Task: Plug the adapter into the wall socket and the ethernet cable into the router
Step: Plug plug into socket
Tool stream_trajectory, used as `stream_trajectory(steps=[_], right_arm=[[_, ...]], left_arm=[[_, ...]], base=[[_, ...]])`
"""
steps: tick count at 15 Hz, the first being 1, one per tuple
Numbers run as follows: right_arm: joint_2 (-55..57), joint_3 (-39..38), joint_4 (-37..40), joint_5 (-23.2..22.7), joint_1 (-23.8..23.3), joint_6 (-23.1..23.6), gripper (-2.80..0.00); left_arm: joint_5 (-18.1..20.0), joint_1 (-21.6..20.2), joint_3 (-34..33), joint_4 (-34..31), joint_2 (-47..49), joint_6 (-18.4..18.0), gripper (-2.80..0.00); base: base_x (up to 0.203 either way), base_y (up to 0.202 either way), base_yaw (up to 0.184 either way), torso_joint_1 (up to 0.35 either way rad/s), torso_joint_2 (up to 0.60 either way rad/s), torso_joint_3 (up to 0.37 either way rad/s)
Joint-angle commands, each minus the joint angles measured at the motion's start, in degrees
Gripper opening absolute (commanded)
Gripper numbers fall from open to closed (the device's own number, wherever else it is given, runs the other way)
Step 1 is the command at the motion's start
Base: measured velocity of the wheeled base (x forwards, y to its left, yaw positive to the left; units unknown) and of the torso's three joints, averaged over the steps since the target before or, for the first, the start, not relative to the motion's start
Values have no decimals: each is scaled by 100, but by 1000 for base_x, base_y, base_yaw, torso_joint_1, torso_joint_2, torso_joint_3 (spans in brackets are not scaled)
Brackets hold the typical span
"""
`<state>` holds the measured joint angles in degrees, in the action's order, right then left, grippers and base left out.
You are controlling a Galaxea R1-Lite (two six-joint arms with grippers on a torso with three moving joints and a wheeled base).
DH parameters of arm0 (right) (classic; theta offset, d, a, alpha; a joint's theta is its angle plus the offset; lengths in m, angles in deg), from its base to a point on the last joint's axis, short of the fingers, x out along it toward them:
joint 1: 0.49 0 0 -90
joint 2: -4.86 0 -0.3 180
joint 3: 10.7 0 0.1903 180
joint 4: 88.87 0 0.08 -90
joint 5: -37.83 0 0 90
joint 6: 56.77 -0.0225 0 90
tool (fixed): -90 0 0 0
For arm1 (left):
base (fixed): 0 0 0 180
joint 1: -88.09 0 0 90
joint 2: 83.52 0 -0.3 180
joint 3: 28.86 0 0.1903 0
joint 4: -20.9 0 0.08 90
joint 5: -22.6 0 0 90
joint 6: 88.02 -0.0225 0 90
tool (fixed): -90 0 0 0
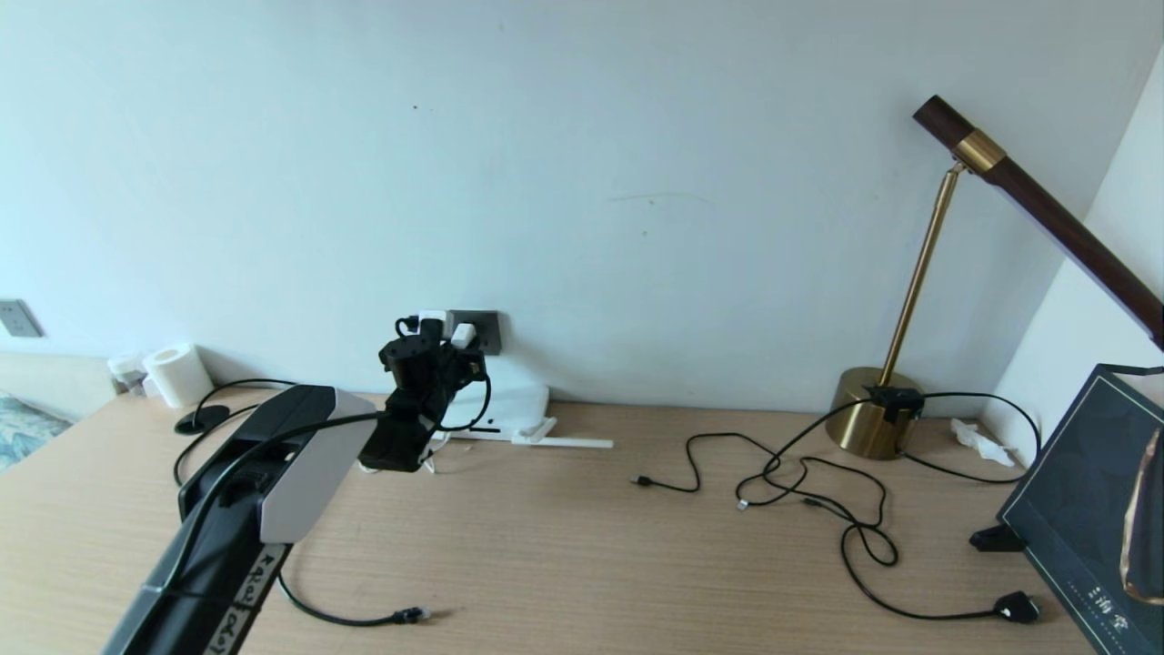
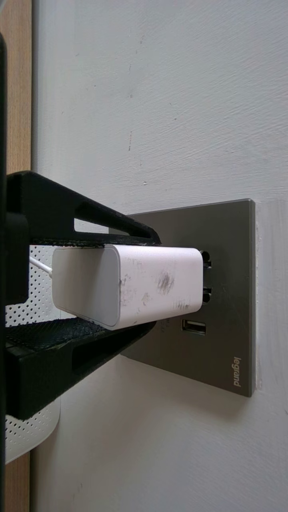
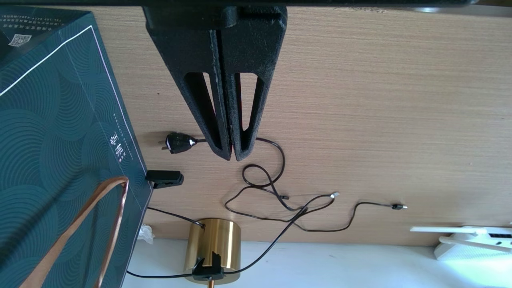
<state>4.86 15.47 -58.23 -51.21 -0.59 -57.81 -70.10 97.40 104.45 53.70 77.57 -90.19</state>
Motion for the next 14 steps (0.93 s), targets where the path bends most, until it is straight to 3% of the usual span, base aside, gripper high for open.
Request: stream_trajectory(steps=[1, 14], right_arm=[[0, 1, 3, 0, 1, -2, -280], [0, 1, 3, 0, 1, -2, -280]], left_arm=[[1, 0, 0, 34, -7, -3, -280], [-2, 0, -215, 178, -7, -3, -280]], base=[[0, 0, 0, 0, 0, 0], [0, 0, 0, 0, 0, 0]])
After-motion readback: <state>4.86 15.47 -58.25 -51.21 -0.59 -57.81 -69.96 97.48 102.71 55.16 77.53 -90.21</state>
